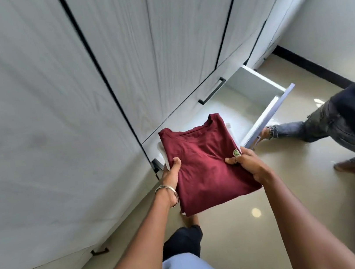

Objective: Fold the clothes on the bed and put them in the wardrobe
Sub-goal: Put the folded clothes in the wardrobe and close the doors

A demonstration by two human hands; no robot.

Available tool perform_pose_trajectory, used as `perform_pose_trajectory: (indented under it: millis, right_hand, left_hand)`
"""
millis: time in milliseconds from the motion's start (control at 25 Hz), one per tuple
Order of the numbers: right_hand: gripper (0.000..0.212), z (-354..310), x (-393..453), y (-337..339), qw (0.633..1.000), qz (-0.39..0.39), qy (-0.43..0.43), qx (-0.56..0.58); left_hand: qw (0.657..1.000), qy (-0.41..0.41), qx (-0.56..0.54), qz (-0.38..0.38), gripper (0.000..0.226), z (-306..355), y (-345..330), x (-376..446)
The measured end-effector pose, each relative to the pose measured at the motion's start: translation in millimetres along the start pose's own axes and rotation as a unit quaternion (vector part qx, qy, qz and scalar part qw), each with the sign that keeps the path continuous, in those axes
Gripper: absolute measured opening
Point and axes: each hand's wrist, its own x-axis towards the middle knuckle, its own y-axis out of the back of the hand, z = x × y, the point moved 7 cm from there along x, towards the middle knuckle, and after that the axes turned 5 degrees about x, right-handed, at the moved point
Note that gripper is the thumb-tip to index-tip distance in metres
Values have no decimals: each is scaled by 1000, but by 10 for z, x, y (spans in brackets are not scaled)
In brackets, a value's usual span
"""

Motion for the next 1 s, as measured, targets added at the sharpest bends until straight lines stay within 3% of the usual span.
perform_pose_trajectory:
  millis: [120, 240, 480, 600, 720, 880, 1000]
  right_hand:
    - [28, -250, 510, 179, 997, -26, -37, -55]
    - [29, -351, 937, 278, 991, -55, -73, -100]
    - [19, -279, 1818, 368, 966, -126, -146, -174]
    - [22, -187, 2389, 309, 951, -165, -158, -209]
    - [24, -85, 3005, 227, 944, -182, -146, -234]
    - [16, 64, 3618, 49, 946, -209, -97, -227]
    - [22, 216, 3988, -158, 953, -233, -22, -194]
  left_hand:
    - [998, 47, -42, 31, 72, 27, -299, 292]
    - [993, 85, -55, 65, 84, -57, -492, 533]
    - [974, 123, -120, 144, 48, -200, -843, 906]
    - [964, 136, -144, 178, 57, -350, -966, 1304]
    - [960, 141, -104, 216, 97, -563, -975, 1833]
    - [955, 83, -71, 275, 65, -492, -912, 2369]
    - [945, 19, -48, 322, 54, -505, -677, 2841]
